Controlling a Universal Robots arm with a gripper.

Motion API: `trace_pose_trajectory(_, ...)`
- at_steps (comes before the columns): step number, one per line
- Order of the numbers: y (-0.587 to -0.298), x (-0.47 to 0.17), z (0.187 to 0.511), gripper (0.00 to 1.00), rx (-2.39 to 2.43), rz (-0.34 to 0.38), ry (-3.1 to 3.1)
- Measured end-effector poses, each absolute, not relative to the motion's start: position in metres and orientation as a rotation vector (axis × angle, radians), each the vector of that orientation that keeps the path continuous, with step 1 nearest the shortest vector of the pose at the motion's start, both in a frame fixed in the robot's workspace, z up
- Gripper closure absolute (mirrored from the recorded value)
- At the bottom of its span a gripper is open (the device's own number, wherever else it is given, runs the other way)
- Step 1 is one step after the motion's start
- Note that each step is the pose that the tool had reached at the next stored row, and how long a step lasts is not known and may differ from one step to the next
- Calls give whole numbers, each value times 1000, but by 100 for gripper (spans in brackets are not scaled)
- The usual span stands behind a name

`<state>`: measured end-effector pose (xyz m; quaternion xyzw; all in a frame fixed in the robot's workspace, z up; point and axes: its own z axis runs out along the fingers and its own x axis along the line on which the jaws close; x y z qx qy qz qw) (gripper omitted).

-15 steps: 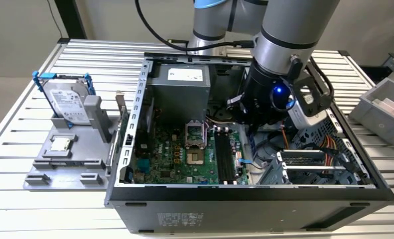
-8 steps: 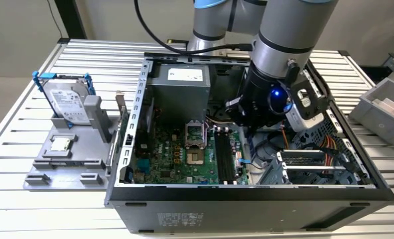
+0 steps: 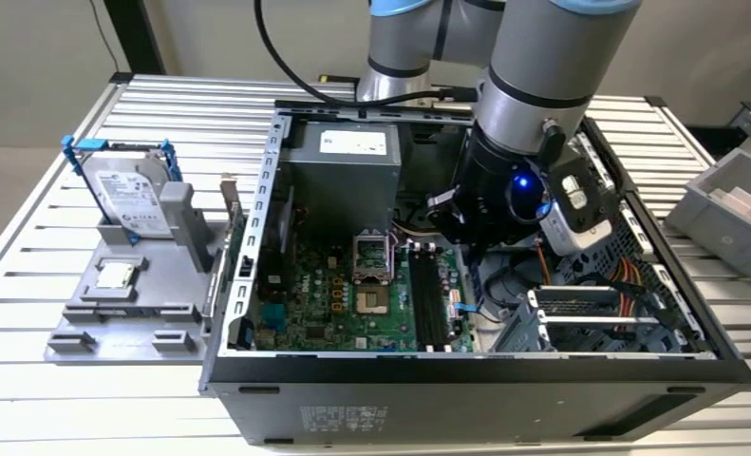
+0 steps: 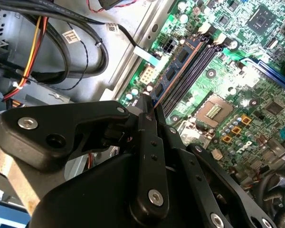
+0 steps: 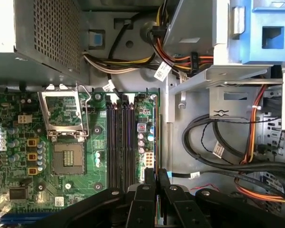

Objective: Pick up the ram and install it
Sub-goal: 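Insert the ram into the slot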

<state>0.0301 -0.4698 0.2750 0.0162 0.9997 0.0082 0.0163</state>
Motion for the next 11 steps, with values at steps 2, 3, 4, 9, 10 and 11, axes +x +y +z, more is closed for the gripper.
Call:
trace_pose_trajectory(2,-470,30,275,100,50,26,3109)
trace_pose_trajectory(3,-470,30,275,100,50,26,3109)
trace_pose_trajectory(4,-470,30,275,100,50,26,3109)
trace_pose_trajectory(9,-470,30,271,100,50,26,3109)
trace_pose_trajectory(10,-470,30,271,100,50,26,3109)
trace_pose_trajectory(11,-470,30,270,100,50,26,3109)
